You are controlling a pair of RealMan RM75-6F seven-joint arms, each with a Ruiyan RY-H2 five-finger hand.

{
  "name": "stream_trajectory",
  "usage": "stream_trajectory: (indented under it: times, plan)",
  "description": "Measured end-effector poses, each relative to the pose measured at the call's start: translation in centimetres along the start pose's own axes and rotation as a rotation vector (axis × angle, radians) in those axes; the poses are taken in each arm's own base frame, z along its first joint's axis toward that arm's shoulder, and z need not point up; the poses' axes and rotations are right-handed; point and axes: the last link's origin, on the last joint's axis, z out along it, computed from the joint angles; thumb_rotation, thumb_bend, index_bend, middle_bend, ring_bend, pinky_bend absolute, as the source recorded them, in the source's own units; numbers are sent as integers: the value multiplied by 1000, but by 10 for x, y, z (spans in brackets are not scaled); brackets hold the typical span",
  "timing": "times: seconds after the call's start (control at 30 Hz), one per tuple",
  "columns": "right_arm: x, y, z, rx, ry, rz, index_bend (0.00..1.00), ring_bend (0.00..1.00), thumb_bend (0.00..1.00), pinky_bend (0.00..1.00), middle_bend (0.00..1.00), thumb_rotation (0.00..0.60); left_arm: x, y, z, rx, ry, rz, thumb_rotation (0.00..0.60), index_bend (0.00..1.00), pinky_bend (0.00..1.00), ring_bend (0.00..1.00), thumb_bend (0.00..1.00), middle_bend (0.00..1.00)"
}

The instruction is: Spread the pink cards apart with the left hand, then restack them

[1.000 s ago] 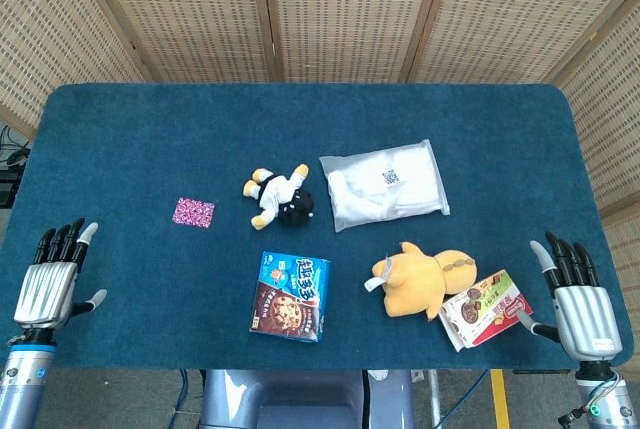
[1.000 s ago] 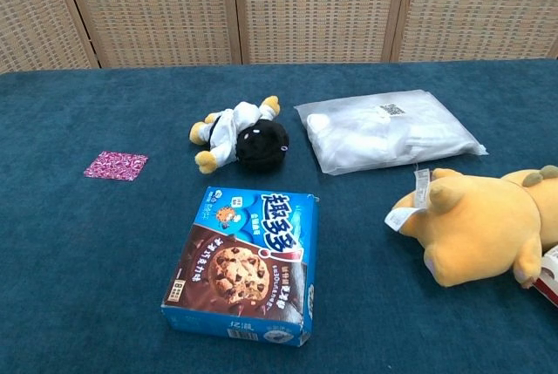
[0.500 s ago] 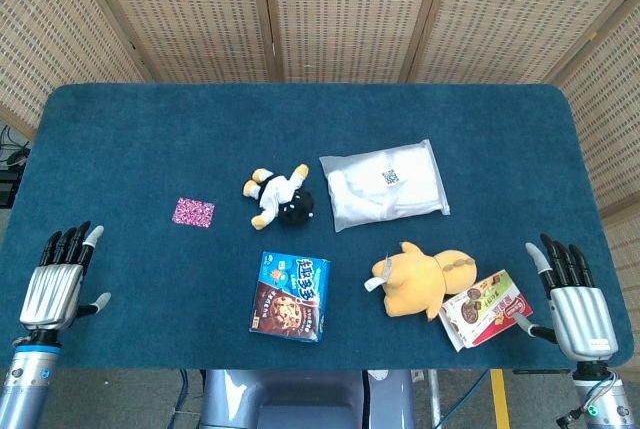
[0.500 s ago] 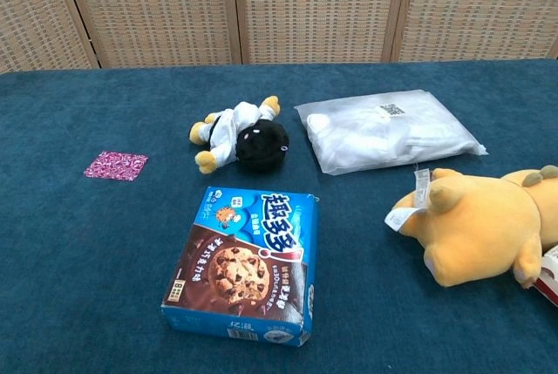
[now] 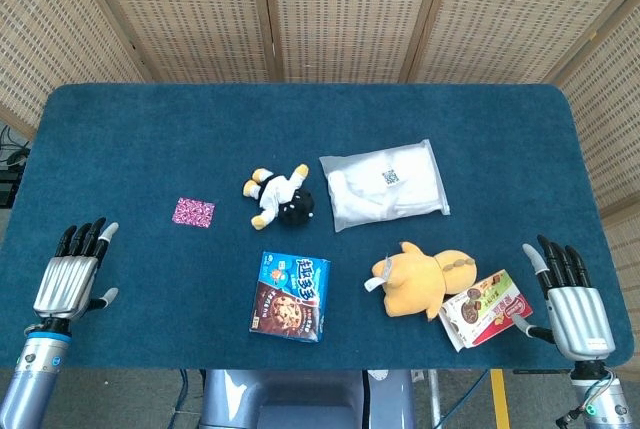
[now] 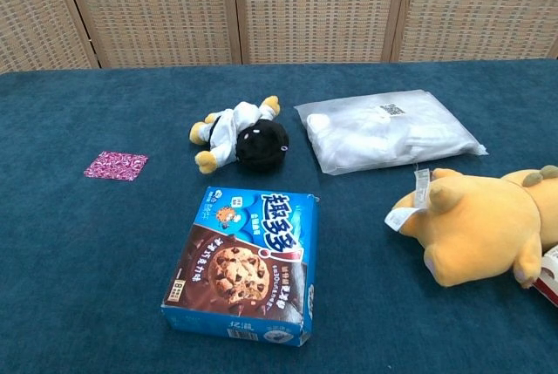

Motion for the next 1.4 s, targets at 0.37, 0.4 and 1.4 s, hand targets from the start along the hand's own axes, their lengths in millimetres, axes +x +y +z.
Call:
stream_trajectory:
  times: [0.37,0.4,1.4]
  plan:
    - [4,3,0,-4,4,25,0,0,28,0,0,600,9,25,47,-44,-126,92,600,0,0,0,450,0]
    - [4,3,0,-3,4,28,0,0,28,0,0,600,9,27,51,-45,-135,100,600,0,0,0,460,0]
    - [6,8,2,-3,-5,65,0,0,28,0,0,600,-15,85,110,-37,-308,246,600,0,0,0,682,0]
